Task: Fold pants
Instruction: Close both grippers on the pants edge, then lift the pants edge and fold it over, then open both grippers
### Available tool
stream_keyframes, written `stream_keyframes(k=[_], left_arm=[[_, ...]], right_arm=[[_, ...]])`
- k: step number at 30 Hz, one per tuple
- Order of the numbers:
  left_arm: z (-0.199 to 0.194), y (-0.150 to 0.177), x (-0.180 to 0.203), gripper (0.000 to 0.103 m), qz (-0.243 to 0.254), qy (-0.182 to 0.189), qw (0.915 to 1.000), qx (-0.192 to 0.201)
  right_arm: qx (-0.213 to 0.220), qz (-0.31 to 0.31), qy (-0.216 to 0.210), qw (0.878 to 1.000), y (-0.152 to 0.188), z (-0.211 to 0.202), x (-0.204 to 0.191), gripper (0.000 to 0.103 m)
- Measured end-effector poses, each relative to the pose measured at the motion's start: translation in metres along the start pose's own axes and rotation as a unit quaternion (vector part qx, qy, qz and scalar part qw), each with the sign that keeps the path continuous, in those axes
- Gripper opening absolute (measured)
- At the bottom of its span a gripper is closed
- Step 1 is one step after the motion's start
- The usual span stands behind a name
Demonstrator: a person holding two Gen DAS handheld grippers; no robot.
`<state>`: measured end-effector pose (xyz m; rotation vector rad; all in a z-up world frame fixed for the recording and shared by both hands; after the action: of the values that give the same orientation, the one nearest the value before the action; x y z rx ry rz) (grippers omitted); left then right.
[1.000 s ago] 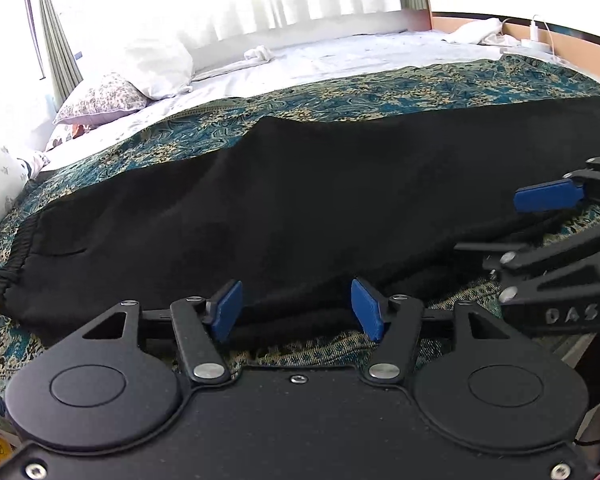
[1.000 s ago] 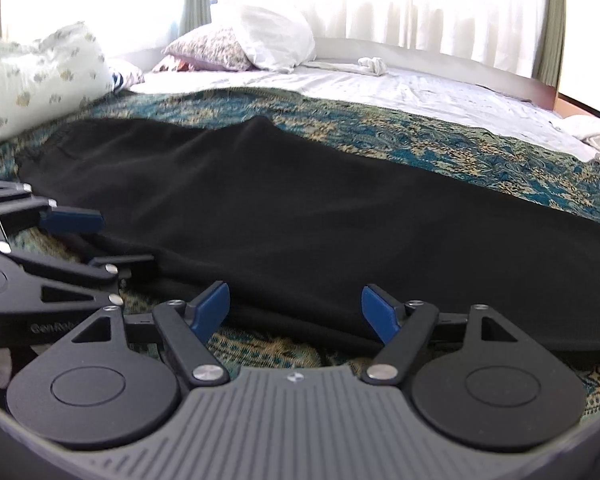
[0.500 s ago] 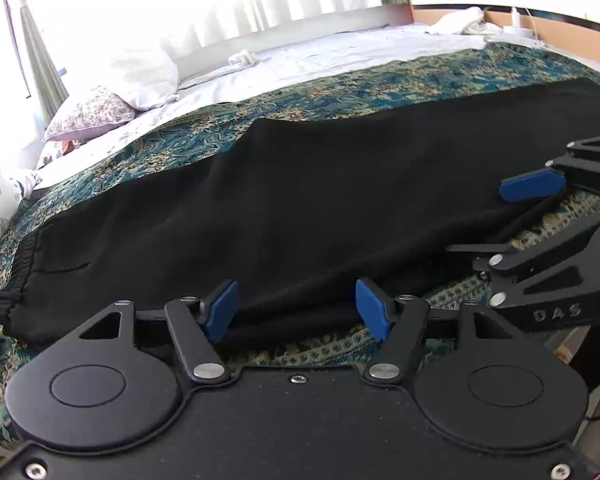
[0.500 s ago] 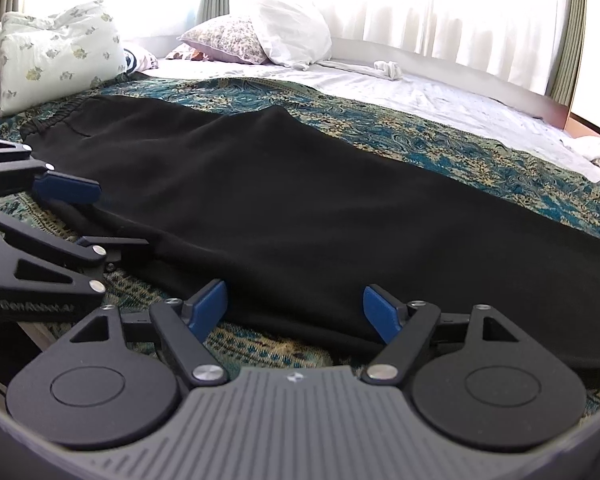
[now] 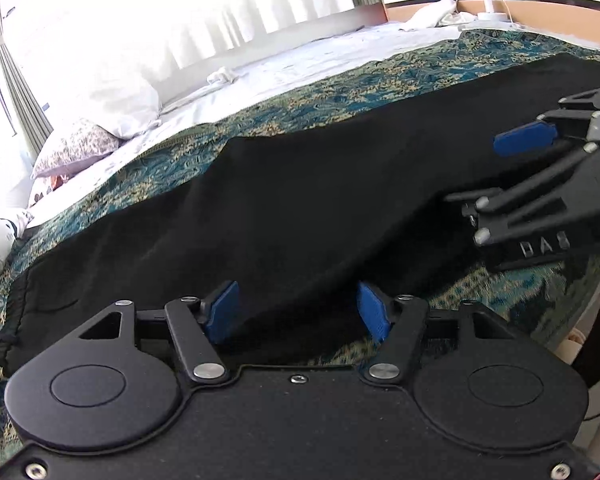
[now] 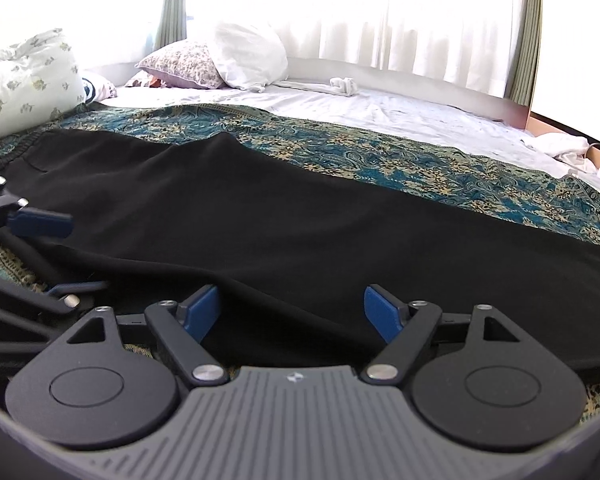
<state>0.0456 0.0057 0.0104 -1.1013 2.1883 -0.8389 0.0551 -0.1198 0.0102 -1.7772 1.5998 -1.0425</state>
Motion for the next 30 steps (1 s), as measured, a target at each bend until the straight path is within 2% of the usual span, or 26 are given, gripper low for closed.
stream_keyframes(k=[1, 2, 3, 5, 7, 8, 9, 10, 14, 17, 23, 25, 27, 30], left_arm=[[0.002, -0.001, 0.000, 0.056, -0.002, -0.001, 1.0000, 0.002], [0.004, -0.001, 0.000, 0.049, -0.005, -0.001, 1.0000, 0.004], [0.005, -0.002, 0.001, 0.033, -0.008, 0.001, 1.0000, 0.006], [0.007, -0.001, 0.002, 0.015, -0.012, 0.013, 0.9998, 0.006], [0.006, 0.000, 0.003, 0.010, -0.019, 0.016, 0.9997, 0.009], [0.004, 0.000, 0.004, 0.007, -0.020, 0.014, 0.9997, 0.010], [0.002, 0.001, 0.004, 0.006, -0.023, 0.011, 0.9996, 0.011], [0.000, 0.001, 0.005, 0.006, -0.027, 0.010, 0.9995, 0.013], [-0.011, 0.007, 0.005, 0.006, -0.045, 0.013, 0.9988, 0.015], [-0.015, 0.010, 0.008, 0.006, -0.040, 0.012, 0.9991, 0.010], [-0.015, 0.014, 0.011, 0.007, -0.030, 0.008, 0.9995, 0.003], [-0.014, 0.015, 0.009, 0.007, -0.035, 0.011, 0.9993, 0.001], [-0.013, 0.016, 0.007, 0.007, -0.036, 0.011, 0.9993, -0.001], [-0.013, 0.015, 0.007, 0.007, -0.032, 0.011, 0.9994, -0.004]], right_arm=[[-0.001, -0.003, -0.003, 1.000, 0.001, 0.000, -0.001, 0.086], [-0.004, -0.005, -0.006, 1.000, 0.002, 0.001, -0.002, 0.084], [-0.006, -0.006, -0.009, 1.000, 0.003, 0.002, -0.003, 0.082], [-0.012, -0.004, -0.018, 1.000, 0.005, 0.004, -0.005, 0.078], [-0.012, 0.001, -0.023, 1.000, 0.007, 0.005, -0.005, 0.065], [-0.011, 0.003, -0.024, 1.000, 0.007, 0.005, -0.005, 0.047], [-0.010, 0.003, -0.021, 1.000, 0.006, 0.004, -0.005, 0.023], [-0.008, 0.004, -0.016, 1.000, 0.007, 0.003, -0.005, 0.014], [0.000, 0.016, -0.017, 1.000, 0.011, -0.006, -0.004, 0.007], [0.006, 0.003, -0.007, 1.000, 0.017, -0.013, -0.007, 0.007], [0.026, -0.043, 0.057, 0.997, 0.026, -0.012, 0.003, 0.009], [0.026, -0.050, 0.074, 0.996, 0.029, -0.012, 0.017, 0.010], [0.022, -0.051, 0.097, 0.994, 0.033, -0.011, 0.041, 0.019], [0.008, -0.036, 0.137, 0.990, 0.039, -0.009, 0.086, 0.021]])
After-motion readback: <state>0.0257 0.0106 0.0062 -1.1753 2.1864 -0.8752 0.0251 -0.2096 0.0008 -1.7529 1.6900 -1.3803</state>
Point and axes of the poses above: each gripper's, at about its wrist camera, not at the fingertips, and z roughly the way its jaws point, x to its right, y to its underside, the point moved 6 cm from there along z, roughly the way its jaws point, and after that the axes turned 9 degrees about y, right-handed, at the moved point
